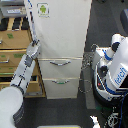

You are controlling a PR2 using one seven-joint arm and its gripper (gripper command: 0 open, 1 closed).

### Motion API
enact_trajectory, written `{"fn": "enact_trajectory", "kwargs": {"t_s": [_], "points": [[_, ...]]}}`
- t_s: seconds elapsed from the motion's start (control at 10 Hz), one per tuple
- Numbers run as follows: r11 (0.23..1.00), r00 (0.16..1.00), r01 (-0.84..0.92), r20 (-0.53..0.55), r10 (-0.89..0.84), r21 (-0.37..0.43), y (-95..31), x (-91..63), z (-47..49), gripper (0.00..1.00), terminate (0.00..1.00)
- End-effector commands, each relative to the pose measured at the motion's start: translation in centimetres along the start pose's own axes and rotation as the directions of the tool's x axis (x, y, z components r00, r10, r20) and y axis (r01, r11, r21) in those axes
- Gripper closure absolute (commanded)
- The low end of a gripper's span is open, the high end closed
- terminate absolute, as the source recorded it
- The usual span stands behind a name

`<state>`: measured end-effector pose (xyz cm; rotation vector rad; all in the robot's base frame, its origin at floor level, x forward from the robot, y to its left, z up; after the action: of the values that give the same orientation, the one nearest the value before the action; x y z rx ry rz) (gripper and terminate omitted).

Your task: Opening the fridge

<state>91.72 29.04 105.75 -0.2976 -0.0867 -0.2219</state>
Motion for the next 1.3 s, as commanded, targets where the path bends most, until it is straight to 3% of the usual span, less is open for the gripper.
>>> {"fn": "enact_trajectory", "kwargs": {"t_s": [0.1, 0.5, 0.8, 1.3], "points": [[0.999, 0.999, 0.005, -0.044, -0.007, -0.034, -0.6, 0.2, -4.0, 1.00, 0.00], [0.999, 0.998, 0.000, -0.055, -0.002, -0.038, -0.4, -0.5, -4.8, 1.00, 0.00], [0.990, 0.991, 0.096, -0.083, -0.105, -0.105, -3.6, -7.9, -3.4, 1.00, 0.00], [0.919, 0.926, 0.371, -0.023, -0.377, -0.134, -17.1, -27.3, 11.1, 1.00, 0.00]]}}
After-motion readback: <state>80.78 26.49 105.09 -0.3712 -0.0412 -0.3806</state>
